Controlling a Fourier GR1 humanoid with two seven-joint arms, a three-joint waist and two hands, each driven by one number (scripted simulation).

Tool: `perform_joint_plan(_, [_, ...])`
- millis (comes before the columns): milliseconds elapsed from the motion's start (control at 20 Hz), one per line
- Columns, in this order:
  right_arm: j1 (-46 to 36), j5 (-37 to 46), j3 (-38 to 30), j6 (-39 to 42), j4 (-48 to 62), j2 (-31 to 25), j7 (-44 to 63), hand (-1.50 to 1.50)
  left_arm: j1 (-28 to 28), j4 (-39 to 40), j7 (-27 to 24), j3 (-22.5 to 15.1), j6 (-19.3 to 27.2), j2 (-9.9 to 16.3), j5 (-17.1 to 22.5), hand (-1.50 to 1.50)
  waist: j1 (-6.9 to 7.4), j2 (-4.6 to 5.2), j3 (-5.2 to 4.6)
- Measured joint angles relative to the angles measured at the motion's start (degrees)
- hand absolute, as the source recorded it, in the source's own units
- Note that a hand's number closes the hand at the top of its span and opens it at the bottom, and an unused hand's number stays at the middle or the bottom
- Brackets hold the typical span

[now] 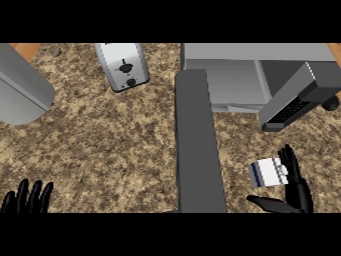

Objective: Pick up the milk, place it into the microwave and close the microwave

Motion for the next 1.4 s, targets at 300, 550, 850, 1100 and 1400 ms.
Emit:
perform_joint_plan(300, [-3.44,0.68,-1.32,-5.32,1.19,0.08,0.51,1.5,0.97,-0.94,-0.04,-0.06,-0.37,0.35,-0.06,-1.5,0.2,0.25,0.51])
perform_joint_plan(550, [-6.71,1.54,-2.48,-9.3,4.58,-0.17,-0.41,1.5,1.47,-1.31,0.15,-0.3,-0.69,0.26,0.47,-1.5,0.47,0.38,0.8])
perform_joint_plan(850, [-10.03,0.25,-4.65,-10.89,6.52,0.1,-1.74,1.5,0.87,0.18,-0.3,0.83,-1.5,0.73,1.38,-1.5,0.51,0.48,0.96])
perform_joint_plan(1100, [-14.29,-0.34,-5.4,-10.75,8.74,1.2,-2.33,1.5,1.66,-0.21,-0.79,0.29,-2.08,0.64,1.26,-1.5,0.98,0.61,1.02])
perform_joint_plan(1400, [-19.01,-0.49,-6.28,-12.01,11.68,2.37,-2.25,1.5,1.97,-0.18,-0.91,-0.04,-2.47,0.6,1.23,-1.5,1.15,0.67,1.03])
